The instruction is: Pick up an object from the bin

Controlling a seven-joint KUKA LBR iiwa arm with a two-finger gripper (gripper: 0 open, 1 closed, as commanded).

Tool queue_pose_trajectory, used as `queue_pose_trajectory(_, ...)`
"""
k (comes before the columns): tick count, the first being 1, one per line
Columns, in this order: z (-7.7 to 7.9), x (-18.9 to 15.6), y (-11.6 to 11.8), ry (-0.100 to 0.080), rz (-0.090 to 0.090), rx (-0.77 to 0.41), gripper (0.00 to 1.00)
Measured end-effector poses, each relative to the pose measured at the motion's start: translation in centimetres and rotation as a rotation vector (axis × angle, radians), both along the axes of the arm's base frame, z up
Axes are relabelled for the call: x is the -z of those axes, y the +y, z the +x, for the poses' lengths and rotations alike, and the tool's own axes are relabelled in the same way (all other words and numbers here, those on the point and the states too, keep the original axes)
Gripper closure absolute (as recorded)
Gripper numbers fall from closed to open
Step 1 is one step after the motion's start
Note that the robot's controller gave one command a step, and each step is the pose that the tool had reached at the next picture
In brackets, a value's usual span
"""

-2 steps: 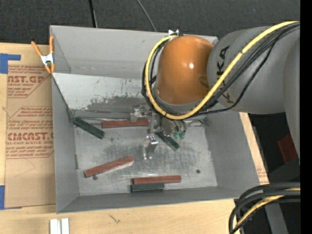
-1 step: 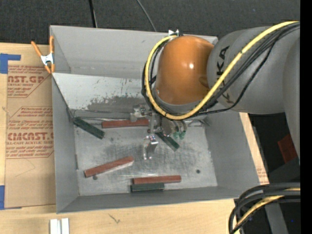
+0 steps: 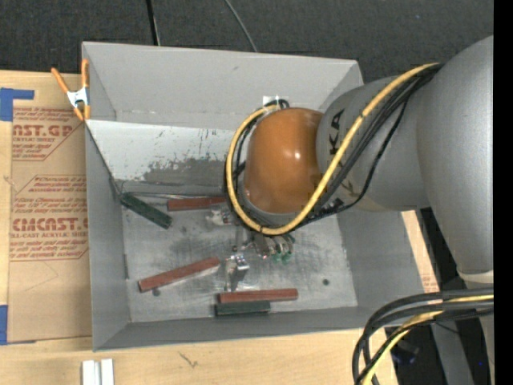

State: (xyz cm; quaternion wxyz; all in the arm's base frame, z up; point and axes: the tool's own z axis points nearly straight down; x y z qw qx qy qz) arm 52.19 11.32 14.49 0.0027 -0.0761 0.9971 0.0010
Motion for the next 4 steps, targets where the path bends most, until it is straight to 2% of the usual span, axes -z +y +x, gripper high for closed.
queue_pose_trajectory(1, 2.2, 7.2, 0.0, 0.01, 0.0, 0.058, 1.0)
queue_pose_trajectory(2, 2.2, 7.2, 0.0, 0.01, 0.0, 0.059, 1.0)
queue_pose_trajectory(3, 1.4, 1.5, 0.5, 0.01, -0.002, 0.043, 1.0)
queue_pose_trajectory(4, -0.8, -8.7, 0.6, 0.003, -0.002, -0.019, 1.0)
